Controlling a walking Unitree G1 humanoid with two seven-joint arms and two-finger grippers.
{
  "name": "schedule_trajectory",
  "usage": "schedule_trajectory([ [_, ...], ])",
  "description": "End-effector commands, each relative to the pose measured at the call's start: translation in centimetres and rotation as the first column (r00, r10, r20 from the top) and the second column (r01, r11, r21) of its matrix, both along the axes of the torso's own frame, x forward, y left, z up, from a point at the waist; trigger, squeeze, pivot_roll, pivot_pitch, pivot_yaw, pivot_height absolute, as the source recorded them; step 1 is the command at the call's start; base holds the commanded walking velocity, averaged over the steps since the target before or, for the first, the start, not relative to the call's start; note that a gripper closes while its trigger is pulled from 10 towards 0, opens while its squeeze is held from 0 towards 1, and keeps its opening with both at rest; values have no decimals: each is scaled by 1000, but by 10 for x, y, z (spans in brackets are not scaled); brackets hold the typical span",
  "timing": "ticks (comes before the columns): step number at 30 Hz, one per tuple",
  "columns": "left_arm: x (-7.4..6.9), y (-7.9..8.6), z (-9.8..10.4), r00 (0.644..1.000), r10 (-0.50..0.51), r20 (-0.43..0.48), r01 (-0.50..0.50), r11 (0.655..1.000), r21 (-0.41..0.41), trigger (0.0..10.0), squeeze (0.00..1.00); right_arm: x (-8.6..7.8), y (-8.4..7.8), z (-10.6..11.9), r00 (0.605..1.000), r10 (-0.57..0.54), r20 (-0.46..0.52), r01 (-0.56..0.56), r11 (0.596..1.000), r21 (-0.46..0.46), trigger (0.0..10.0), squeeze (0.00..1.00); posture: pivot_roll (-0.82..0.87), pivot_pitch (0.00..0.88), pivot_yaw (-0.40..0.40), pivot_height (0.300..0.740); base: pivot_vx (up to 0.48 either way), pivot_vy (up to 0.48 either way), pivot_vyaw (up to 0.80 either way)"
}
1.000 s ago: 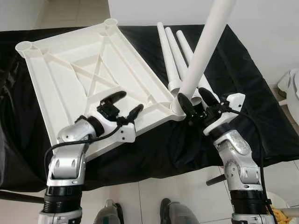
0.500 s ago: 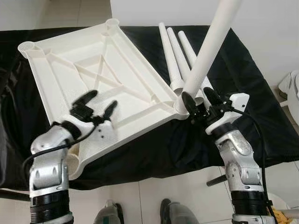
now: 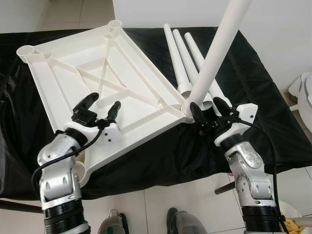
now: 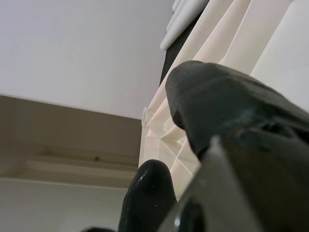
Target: Building children table
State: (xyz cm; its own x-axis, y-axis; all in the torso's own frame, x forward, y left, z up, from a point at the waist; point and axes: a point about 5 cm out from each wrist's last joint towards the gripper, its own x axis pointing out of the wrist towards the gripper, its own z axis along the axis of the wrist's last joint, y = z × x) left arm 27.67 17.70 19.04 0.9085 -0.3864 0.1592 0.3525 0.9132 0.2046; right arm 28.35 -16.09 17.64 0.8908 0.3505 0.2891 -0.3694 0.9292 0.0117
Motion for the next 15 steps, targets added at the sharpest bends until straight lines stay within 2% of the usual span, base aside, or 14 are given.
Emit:
schedule_trajectory([
  [1,-1,25,1,876,482,32,-476,872,-117,10000,0,-2,1,0,1000,5,8,-5,1000,-10,10000,0,-26,145,5,740,0,0,0],
  [9,-4,32,1,846,532,39,-522,840,-146,10000,0,-1,3,3,1000,-4,21,4,1000,-13,10000,0,-18,144,-8,740,0,0,0],
  [15,-8,32,-1,835,549,31,-539,829,-147,10000,0,3,9,4,1000,-9,27,9,1000,-20,10000,0,6,140,-27,740,0,0,0],
])
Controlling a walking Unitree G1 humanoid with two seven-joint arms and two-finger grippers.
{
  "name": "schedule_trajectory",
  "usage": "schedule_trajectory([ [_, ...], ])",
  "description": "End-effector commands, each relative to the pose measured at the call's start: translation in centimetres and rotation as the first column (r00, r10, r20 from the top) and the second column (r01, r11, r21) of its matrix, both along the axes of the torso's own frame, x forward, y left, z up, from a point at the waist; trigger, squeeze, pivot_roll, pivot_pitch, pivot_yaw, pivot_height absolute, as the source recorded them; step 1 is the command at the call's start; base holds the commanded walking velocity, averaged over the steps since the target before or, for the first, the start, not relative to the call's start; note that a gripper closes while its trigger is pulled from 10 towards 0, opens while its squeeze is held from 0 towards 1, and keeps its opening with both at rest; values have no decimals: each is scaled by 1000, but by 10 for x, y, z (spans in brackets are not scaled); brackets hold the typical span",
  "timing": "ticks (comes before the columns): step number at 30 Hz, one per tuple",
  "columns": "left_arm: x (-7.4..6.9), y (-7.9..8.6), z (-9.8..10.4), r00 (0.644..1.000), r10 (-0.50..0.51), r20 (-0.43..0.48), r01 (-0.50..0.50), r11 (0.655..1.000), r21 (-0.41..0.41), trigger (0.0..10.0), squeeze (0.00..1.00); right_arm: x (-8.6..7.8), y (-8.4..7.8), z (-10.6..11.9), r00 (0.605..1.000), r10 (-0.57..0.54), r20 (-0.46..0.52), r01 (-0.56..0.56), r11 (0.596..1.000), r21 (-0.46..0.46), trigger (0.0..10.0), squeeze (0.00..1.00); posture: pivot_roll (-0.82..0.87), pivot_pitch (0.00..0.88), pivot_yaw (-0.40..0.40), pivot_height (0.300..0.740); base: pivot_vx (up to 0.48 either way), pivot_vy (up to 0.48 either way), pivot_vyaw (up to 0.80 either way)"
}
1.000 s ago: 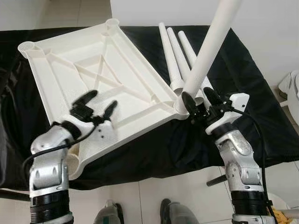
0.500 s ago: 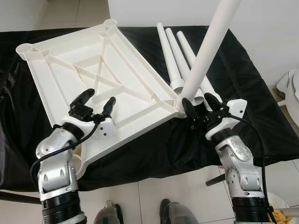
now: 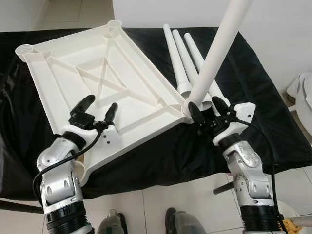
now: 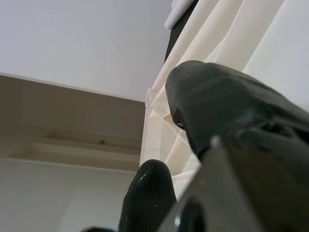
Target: Building children table
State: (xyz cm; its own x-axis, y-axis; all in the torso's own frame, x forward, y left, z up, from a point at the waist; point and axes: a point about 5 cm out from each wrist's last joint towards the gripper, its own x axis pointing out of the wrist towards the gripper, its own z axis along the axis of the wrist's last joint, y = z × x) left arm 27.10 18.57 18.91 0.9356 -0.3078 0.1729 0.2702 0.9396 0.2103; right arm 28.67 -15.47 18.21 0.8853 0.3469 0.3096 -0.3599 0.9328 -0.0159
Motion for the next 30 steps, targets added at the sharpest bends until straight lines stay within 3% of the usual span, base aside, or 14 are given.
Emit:
schedule_trajectory([
  [1,-4,23,0,877,480,27,-471,869,-154,10000,0,2,4,-2,1000,3,-3,-3,1000,-3,10000,0,14,141,-33,740,0,0,0],
  [8,-8,21,1,873,486,36,-472,863,-180,10000,0,5,8,-2,1000,13,-3,-13,1000,-10,10000,0,24,141,-44,740,0,0,0],
  [30,-7,7,12,911,407,70,-384,897,-218,10000,0,5,4,7,998,-38,42,37,999,3,10000,0,14,132,-28,740,0,0,0],
])
